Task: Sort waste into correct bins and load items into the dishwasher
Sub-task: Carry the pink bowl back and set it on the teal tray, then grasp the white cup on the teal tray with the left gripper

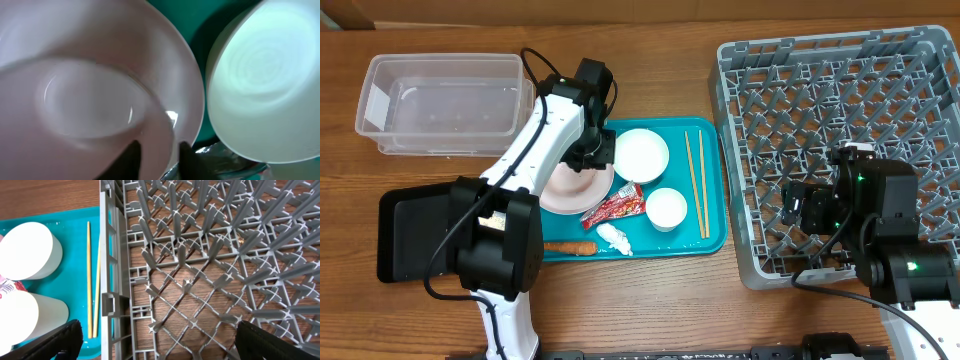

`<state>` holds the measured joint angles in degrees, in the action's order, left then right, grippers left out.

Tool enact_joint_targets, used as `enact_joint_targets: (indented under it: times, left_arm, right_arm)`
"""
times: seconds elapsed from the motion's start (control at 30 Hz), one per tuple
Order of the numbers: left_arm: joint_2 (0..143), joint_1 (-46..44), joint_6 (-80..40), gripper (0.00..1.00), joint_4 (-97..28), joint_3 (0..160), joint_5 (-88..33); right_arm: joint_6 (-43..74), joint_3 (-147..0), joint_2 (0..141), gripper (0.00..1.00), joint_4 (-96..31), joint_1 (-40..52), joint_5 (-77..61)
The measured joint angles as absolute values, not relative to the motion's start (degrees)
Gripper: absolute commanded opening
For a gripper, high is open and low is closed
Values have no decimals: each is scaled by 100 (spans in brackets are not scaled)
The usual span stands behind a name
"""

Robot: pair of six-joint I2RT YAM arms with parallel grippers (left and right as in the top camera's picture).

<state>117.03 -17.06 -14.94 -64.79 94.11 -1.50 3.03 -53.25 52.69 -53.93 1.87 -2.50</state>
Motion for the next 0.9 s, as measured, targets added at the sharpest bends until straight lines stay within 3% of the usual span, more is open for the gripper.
enact_joint_targets:
  times: [0.23, 0.3, 0.37, 0.4, 0.47, 0.8, 0.87, 0.9]
  left_arm:
    - [11708, -1706, -1511, 47, -6751, 9509, -674]
    - [11708, -1726, -1507, 52, -6997, 9863, -969]
    - [11681, -1787, -1446, 65, -6993, 10267, -1188]
    - [11651, -1848, -1402, 64, -6984, 10407, -1247]
    - [11524, -2126, -1293, 58, -7039, 10621, -1378]
    - [11476, -3004, -1192, 50, -7721, 10029, -1483]
    - [11476, -3015, -1210, 39, -7520, 9712, -1437]
    - [11476, -3013, -1210, 28, -7389, 9555, -1428]
  right_arm:
    - [305, -5325, 5269, 100, -5402, 187, -250]
    - [305, -5325, 5269, 100, -5398, 187, -250]
    - [305, -5325, 5266, 100, -5400, 187, -250]
    - [303, -5325, 5266, 100, -5398, 187, -248]
    - [303, -5325, 5266, 100, -5404, 187, -248]
    - [303, -5325, 5269, 100, -5509, 187, -250]
    - [303, -5325, 5266, 100, -5516, 187, -248]
    - [303, -5325, 5266, 100, -5522, 187, -250]
